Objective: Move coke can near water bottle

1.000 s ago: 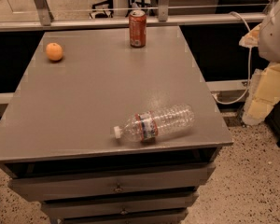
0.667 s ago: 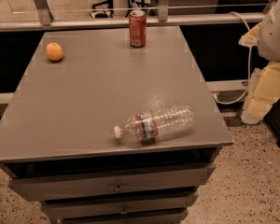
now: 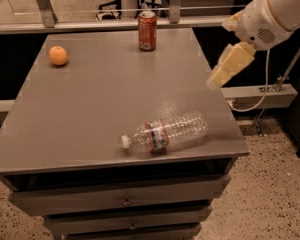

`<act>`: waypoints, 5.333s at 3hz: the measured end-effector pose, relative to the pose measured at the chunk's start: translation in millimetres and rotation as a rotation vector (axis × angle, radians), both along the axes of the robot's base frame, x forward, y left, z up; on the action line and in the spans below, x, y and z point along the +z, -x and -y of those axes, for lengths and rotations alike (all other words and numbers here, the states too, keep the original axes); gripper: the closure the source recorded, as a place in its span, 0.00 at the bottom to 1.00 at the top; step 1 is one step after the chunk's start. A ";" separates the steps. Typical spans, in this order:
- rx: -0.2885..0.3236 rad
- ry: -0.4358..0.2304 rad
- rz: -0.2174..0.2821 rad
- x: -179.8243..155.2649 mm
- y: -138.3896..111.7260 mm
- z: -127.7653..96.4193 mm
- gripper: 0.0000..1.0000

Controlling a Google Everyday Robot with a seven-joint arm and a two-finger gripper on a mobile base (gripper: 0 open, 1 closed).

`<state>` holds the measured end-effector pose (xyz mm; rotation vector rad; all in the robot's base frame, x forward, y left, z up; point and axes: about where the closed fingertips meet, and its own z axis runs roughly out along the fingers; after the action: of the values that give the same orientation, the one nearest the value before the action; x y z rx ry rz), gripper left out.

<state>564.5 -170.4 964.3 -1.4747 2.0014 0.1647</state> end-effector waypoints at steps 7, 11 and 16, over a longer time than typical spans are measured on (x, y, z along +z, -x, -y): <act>-0.218 -0.614 0.234 -43.6 -234.2 -139.8 0.00; -0.286 -0.643 0.240 -61.8 -311.6 -147.4 0.46; 0.014 -0.673 0.091 -28.6 -126.3 -97.2 1.00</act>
Offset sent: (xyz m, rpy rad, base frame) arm 0.0338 0.0180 0.0020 0.1200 -0.0504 -0.0194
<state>690.8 -73.2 935.7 -1.0352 1.6282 0.6892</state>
